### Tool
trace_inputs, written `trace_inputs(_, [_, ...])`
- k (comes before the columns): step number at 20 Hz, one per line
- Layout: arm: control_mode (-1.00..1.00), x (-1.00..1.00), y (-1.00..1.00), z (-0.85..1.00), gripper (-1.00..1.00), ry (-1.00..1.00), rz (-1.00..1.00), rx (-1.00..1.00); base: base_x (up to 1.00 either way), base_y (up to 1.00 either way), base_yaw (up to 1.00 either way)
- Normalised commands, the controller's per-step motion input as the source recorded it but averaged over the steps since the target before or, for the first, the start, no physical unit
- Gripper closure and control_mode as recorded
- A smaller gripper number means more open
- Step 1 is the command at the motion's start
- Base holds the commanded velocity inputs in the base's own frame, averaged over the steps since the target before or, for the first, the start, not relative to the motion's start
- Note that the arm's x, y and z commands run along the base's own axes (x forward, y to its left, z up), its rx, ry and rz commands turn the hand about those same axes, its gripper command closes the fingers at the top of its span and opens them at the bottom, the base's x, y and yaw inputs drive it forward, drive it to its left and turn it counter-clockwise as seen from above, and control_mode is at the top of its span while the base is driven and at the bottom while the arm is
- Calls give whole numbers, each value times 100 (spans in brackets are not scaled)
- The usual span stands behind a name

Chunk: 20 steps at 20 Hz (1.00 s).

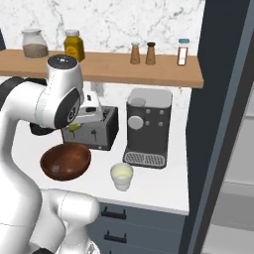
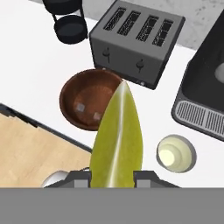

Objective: Grab a lemon wedge from the fridge and one ice cube from the ice bowl, and put them in the glass of lemonade.

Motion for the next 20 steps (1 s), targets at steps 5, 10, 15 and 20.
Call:
trace_inputs(5, [-100,7,-15,-13,100,13,-2,0,30,0,0])
trace_inputs(10, [-100,21,-41,-52,100,48,-6,0,0,0,0])
trace_inputs(15, [-100,0,-73,-54,100,14,0,0,0,0,0])
trace_inputs(20, [-100,6,-27,-76,100,1,0,-13,0,0,0])
